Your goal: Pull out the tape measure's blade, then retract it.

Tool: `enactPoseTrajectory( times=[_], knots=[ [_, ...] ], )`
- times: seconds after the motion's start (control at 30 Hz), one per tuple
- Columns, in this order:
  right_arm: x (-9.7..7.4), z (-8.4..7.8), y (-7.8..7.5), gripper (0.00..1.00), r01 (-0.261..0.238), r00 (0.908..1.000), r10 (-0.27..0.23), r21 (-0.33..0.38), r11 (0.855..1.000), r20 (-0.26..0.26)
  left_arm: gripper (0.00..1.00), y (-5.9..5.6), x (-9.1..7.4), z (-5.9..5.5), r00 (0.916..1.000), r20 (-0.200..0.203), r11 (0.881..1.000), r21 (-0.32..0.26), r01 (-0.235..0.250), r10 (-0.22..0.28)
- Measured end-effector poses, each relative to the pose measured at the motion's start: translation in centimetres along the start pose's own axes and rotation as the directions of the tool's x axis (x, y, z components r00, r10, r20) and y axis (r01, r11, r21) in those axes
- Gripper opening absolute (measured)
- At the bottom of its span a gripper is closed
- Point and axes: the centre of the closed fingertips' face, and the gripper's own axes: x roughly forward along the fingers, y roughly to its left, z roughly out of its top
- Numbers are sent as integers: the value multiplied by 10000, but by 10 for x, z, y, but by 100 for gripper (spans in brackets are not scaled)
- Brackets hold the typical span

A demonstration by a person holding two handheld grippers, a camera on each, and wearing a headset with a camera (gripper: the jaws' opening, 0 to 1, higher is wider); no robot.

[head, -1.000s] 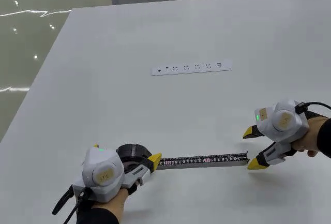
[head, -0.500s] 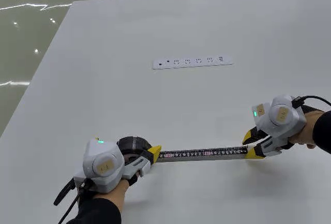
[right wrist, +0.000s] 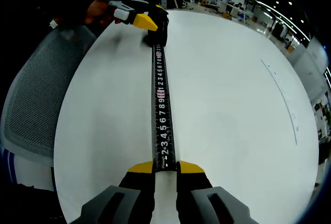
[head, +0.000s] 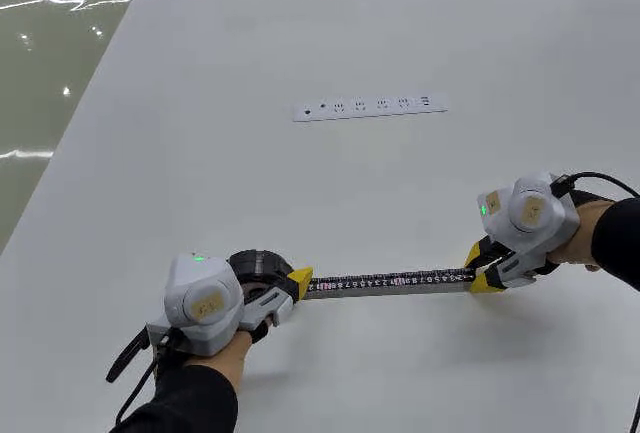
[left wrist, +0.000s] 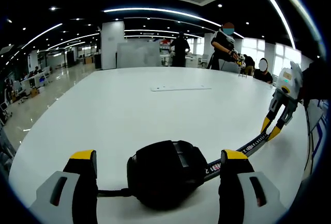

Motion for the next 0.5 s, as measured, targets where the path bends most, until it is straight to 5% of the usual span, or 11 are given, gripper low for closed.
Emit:
enactPoseTrajectory(
  times=[0.5],
  knots=[
    [0,-2,3,7,22,9995,-6,502,9987,-315,71,-14,1,-15,9972,-552,9981,-372,483,-503]
  ],
)
